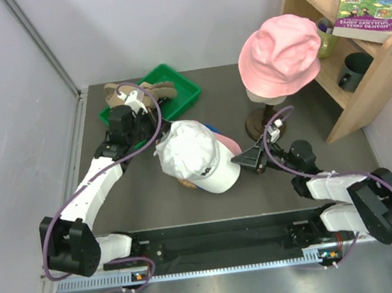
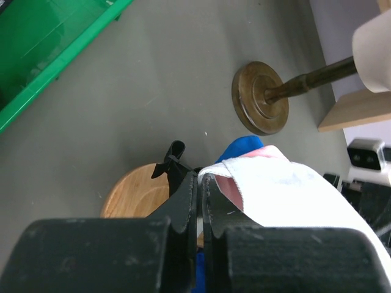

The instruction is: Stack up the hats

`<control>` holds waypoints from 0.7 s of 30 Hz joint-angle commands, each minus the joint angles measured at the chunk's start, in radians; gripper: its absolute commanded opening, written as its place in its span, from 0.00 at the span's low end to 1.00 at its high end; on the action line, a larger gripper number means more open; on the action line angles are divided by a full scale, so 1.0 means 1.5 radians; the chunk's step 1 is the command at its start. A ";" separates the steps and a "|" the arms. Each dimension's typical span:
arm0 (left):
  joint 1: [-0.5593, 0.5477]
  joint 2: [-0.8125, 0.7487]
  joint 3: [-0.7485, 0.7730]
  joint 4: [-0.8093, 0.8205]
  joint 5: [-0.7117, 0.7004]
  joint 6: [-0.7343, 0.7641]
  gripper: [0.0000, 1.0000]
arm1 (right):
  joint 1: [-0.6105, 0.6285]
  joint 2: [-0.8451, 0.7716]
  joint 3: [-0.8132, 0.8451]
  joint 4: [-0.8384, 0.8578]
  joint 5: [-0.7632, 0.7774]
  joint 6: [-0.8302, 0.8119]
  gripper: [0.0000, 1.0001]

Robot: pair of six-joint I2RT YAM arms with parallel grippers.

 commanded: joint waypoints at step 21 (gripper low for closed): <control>0.002 0.019 0.063 -0.060 -0.104 0.022 0.00 | 0.124 -0.031 0.024 0.007 0.037 -0.062 0.00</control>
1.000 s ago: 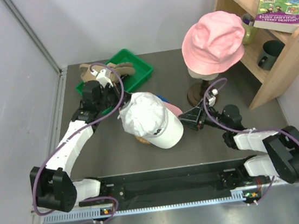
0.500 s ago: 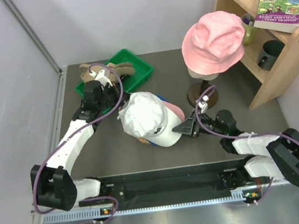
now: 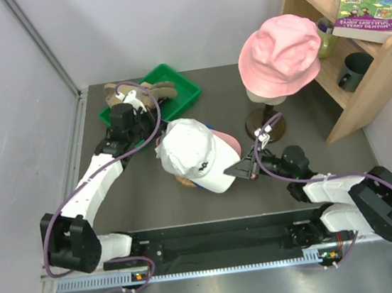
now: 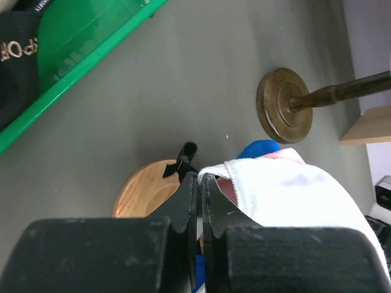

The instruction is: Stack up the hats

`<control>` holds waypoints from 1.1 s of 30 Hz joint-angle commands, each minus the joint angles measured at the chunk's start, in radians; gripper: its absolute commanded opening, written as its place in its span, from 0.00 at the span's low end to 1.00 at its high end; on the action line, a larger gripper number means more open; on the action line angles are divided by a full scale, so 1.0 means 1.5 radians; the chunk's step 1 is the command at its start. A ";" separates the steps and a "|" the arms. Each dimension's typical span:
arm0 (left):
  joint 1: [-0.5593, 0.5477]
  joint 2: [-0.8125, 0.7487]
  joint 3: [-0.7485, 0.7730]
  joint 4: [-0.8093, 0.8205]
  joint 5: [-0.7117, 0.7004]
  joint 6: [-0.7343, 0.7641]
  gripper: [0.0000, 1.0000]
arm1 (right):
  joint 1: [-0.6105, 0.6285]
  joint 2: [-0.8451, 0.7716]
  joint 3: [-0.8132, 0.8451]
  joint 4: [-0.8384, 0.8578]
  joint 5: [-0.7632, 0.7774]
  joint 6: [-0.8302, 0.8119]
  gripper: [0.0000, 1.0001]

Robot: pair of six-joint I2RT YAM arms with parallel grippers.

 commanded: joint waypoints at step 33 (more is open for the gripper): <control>0.002 0.047 -0.068 -0.014 -0.154 0.062 0.00 | -0.063 -0.133 -0.026 -0.293 0.120 0.155 0.00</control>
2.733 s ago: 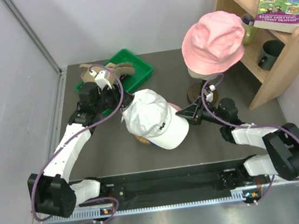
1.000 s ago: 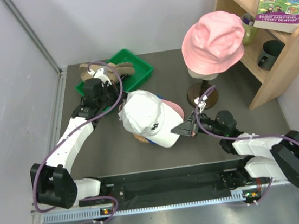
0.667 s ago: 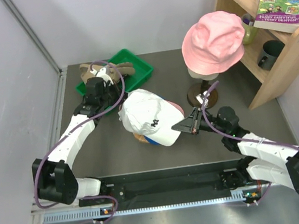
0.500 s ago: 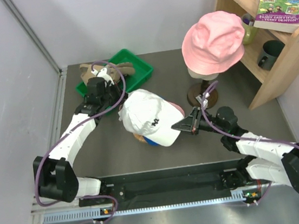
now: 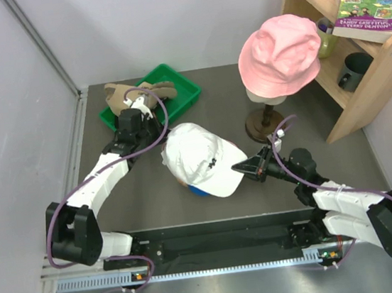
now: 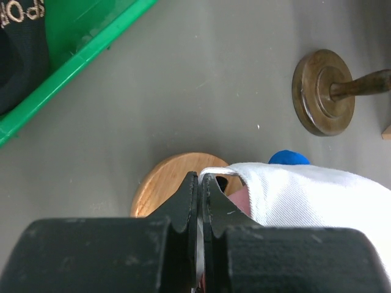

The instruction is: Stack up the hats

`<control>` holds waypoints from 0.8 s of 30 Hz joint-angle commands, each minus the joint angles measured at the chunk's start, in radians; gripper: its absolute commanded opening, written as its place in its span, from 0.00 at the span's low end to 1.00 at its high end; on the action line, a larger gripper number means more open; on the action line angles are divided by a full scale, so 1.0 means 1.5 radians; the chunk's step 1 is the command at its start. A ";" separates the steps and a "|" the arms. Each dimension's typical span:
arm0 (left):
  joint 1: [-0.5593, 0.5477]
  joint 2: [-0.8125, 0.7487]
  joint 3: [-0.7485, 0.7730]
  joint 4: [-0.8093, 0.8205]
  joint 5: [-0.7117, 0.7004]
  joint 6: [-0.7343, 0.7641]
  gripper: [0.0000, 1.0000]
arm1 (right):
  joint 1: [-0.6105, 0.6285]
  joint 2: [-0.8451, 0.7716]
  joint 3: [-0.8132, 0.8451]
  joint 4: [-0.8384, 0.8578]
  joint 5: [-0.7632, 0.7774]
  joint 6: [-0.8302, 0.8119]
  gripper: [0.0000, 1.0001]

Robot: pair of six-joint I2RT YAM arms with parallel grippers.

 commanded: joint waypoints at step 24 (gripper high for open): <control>0.092 -0.135 0.084 -0.237 -0.284 0.061 0.73 | -0.035 -0.011 0.126 -0.338 0.070 -0.225 0.22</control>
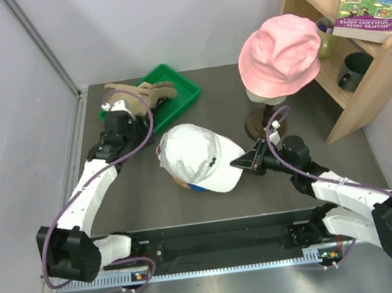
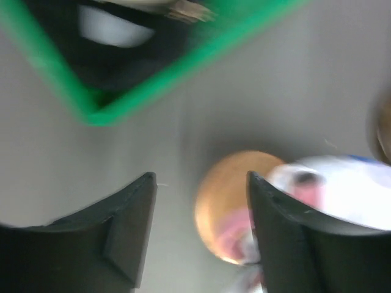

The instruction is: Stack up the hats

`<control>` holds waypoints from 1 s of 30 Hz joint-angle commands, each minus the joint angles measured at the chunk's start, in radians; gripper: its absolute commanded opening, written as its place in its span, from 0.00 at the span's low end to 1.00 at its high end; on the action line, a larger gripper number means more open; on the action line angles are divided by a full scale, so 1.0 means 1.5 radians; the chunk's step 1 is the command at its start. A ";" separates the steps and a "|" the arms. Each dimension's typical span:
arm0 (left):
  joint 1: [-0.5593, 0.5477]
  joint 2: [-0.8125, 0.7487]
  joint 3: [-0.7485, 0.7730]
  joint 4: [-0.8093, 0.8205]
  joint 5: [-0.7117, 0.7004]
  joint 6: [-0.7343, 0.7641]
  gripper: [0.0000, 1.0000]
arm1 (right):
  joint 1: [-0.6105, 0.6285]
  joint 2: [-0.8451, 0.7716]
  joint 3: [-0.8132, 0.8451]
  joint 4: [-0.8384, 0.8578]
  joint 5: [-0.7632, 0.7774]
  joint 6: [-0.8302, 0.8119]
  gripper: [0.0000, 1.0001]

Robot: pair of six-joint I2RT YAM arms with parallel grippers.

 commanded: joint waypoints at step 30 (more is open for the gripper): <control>0.129 0.245 0.280 0.078 -0.111 0.056 0.85 | -0.223 -0.132 0.146 -0.385 0.120 -0.287 0.88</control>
